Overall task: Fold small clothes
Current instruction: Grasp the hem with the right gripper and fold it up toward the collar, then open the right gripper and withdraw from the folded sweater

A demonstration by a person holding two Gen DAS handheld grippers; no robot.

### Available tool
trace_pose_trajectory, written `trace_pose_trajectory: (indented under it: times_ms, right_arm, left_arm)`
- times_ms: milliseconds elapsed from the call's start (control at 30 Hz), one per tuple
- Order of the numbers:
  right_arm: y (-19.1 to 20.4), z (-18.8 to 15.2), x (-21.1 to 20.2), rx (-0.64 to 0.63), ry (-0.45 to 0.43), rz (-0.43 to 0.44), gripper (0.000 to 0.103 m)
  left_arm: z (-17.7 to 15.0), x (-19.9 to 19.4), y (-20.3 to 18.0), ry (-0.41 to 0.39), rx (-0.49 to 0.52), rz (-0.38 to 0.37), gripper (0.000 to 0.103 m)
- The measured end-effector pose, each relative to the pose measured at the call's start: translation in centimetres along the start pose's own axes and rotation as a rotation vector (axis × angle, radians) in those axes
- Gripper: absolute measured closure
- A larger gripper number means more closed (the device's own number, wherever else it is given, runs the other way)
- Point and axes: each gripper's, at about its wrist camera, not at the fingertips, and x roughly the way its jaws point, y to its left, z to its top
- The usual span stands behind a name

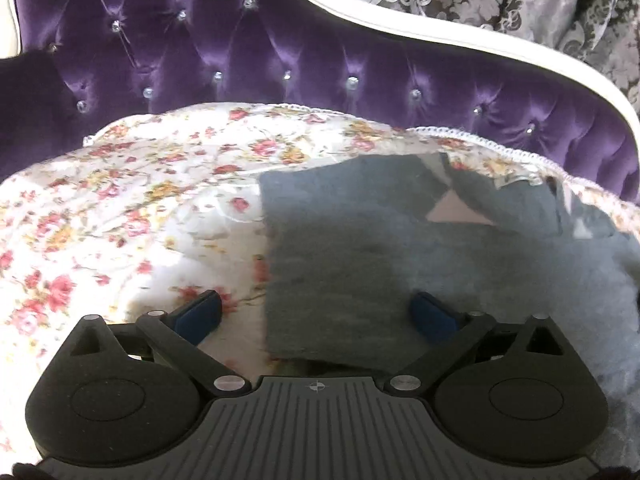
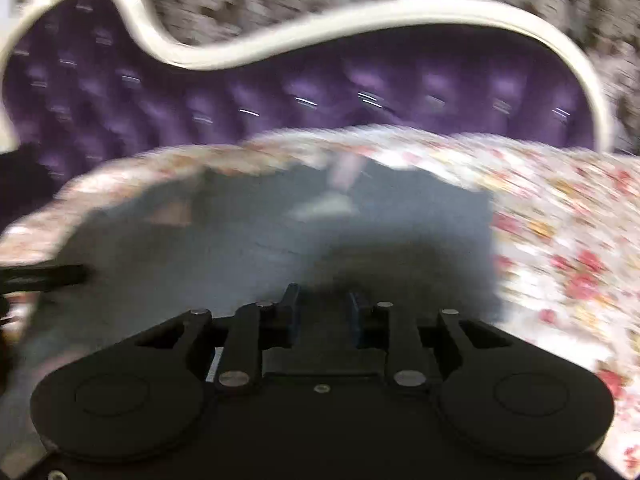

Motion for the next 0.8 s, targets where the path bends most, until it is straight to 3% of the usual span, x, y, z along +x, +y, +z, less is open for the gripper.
trace_pose_trajectory:
  times_ms: [67,200,267,333,400,467,567,800]
  right_arm:
    - [-1.9,0.0,-0.1,0.074,-0.016,-0.004,0.075]
    - [-2.3,0.0,-0.7,0.064,-0.024,-0.033,0.073]
    - [-2.3,-0.1,-1.6,0.051,-0.041,-0.036,0.065]
    - [-2.3,-0.2,-2.9,0.050,-0.066,-0.035,0.041]
    - [-2.4,-0.1,-4.4,0.050,-0.093,-0.010,0.033]
    - [-2.4,-0.6,-6.4,0.040,-0.107,-0.004,0.032]
    - [-2.3,-1.6,-9.0,0.036,-0.108,0.030,0.019]
    - [-2.1,-6.1,-15.5,0.087,-0.086,0.111,0.014]
  left_arm:
    - [-0.1,-0.1,0.3,0.003,-0.002,-0.003,0.000]
    - [0.1,-0.3,0.0,0.005,0.000,0.001,0.000]
    - [0.2,-0.7,0.3,0.019,-0.026,-0.011,0.000]
    - [0.1,-1.8,0.8,0.034,-0.058,-0.040,0.001]
    - [-0.5,-3.6,1.2,0.028,-0.078,-0.068,0.000]
    - [-1.3,-5.5,1.5,0.015,-0.079,-0.080,0.000]
    - [-3.0,-8.6,1.7,0.012,-0.075,-0.119,0.000]
    - [-8.2,-15.4,1.1,0.033,-0.058,-0.187,0.000]
